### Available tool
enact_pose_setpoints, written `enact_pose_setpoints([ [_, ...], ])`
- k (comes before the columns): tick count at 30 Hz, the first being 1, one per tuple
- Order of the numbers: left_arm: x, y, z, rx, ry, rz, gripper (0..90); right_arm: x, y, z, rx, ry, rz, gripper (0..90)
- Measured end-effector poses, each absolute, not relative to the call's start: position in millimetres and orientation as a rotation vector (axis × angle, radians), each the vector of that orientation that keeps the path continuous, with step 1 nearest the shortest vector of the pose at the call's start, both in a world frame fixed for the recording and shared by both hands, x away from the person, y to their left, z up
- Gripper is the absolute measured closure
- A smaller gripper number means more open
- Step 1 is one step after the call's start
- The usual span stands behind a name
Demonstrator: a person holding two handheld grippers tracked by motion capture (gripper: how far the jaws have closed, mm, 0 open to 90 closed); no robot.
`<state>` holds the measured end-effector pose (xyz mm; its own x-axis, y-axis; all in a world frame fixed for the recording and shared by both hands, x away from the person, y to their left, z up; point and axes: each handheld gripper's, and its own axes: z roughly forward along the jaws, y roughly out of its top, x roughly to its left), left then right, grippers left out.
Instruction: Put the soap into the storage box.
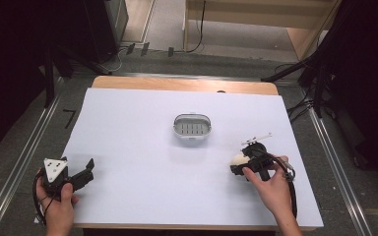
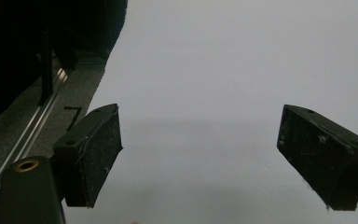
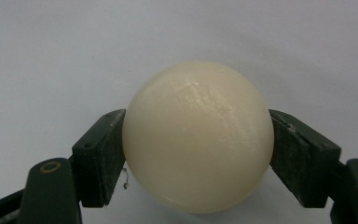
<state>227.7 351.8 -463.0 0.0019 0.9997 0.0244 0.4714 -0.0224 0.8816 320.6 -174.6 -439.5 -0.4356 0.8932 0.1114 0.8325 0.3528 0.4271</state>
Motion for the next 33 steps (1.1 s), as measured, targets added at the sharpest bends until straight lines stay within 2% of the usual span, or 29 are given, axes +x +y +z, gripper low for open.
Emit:
enact_pose_setpoints([
  [33,227.9,349.4,-463.3,1.618,1.525,0.956,14.9,363.5,-111.6,-387.1,1.44,2.505,0.687,25.5],
])
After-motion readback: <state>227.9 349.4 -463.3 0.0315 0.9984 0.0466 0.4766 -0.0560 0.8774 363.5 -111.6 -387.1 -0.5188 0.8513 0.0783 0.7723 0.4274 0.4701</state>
